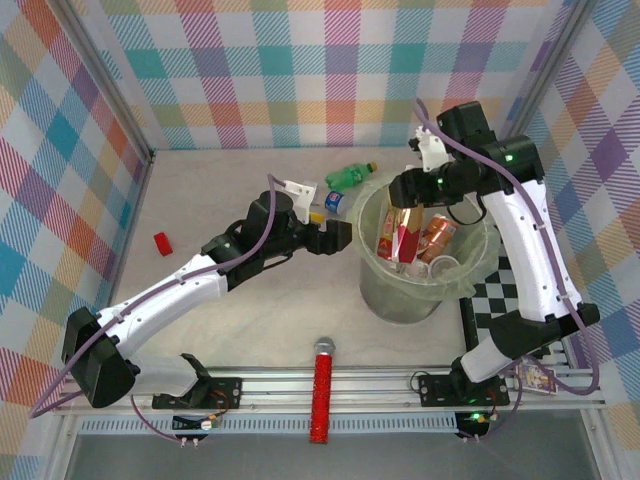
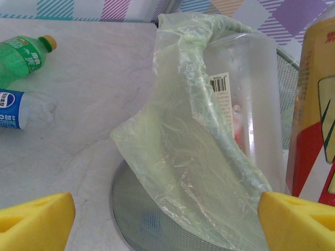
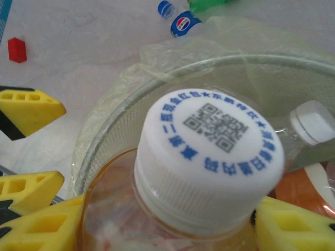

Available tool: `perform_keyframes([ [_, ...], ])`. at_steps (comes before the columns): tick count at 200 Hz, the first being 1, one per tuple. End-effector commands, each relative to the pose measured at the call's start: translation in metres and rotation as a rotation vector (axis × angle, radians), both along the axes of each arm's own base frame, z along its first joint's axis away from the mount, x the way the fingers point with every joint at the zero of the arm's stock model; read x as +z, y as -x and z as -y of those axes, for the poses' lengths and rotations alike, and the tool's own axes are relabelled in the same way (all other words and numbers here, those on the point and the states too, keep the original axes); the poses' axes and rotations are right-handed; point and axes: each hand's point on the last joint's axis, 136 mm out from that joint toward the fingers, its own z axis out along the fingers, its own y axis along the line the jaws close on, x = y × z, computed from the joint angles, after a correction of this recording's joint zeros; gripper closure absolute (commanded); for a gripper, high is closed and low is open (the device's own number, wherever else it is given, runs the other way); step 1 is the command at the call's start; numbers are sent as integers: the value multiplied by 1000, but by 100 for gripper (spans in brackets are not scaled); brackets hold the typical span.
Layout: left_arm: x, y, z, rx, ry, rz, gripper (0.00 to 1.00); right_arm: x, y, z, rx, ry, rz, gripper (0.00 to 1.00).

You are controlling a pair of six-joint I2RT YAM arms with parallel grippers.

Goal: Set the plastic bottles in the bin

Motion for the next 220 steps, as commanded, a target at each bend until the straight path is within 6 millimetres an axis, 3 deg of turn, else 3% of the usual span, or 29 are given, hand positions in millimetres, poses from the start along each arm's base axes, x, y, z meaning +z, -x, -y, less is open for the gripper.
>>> perform_keyframes([
  [1,18,2,4,-17,43,34,10,44,-8,32,-135,-56,158,47],
  [18,18,3,3,-14,43,36,10,45,-9,45,-192,-135,138,47],
  [72,21,5,0,-15,25,46,10,7,-18,61,-247,-369,-27,38],
  [120,24,2,-3,-1,12,57,9,-14,-6,63,-259,-360,-101,17],
  [149,24,1,2,-17,6,54,9,-2,4,82,-317,-246,-55,2],
  [165,23,0,5,-26,5,47,9,7,8,92,-347,-195,-26,3],
  [185,19,-1,10,-36,8,38,9,13,9,87,-334,-215,-9,16],
  [220,16,-3,17,-48,15,20,9,-13,-2,79,-303,-177,-59,29],
])
